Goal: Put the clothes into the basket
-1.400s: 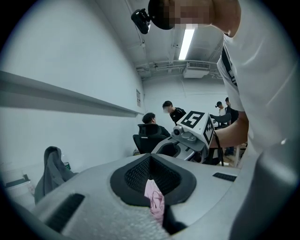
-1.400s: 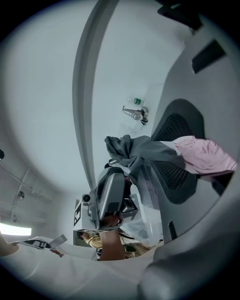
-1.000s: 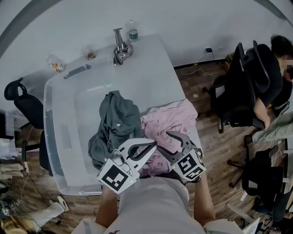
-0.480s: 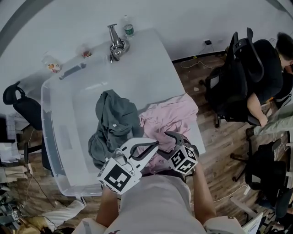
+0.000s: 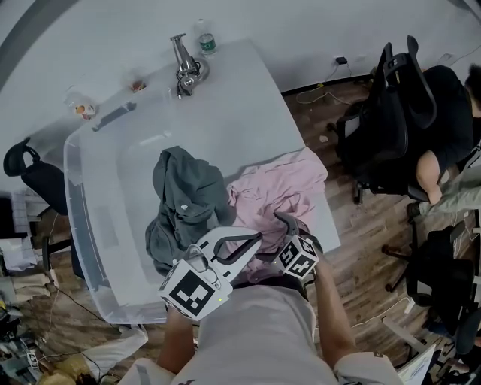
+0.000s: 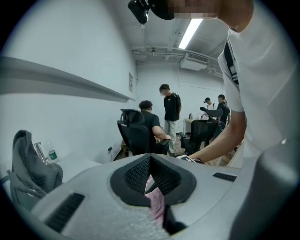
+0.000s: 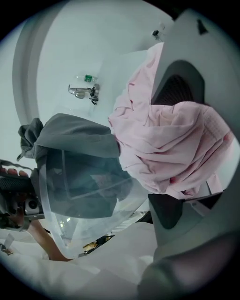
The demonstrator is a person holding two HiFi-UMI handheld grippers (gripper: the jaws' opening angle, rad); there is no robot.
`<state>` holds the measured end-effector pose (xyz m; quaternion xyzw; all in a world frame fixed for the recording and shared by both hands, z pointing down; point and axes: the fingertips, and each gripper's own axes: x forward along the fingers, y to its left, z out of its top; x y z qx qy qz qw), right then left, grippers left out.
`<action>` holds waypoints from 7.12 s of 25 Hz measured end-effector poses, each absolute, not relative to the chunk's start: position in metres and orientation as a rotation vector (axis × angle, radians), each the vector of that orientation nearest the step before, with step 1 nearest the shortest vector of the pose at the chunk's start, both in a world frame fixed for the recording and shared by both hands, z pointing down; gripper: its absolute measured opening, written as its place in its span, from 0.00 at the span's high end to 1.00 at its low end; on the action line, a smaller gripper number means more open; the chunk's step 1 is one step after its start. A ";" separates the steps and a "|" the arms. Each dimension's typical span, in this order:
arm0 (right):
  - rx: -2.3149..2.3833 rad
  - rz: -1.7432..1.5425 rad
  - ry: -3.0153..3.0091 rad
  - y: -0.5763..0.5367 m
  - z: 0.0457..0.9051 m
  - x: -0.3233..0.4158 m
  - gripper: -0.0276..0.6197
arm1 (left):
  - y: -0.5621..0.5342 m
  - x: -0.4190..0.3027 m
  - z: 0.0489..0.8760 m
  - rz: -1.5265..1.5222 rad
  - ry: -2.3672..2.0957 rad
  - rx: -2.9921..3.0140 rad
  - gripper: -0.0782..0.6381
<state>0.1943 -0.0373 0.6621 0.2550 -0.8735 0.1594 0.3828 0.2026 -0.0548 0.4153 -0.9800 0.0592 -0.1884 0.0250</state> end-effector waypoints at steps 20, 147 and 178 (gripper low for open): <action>0.732 0.322 -2.188 -0.045 0.737 0.189 0.07 | -0.049 0.206 0.416 -0.579 0.171 -3.117 0.88; 0.549 -0.682 -2.973 -0.089 0.192 -0.080 0.65 | -0.035 -0.109 0.227 -0.066 1.160 -2.648 0.88; 0.053 -0.132 -3.163 -0.084 0.286 -0.247 0.65 | -0.011 -0.237 0.291 -0.168 1.602 -2.600 0.88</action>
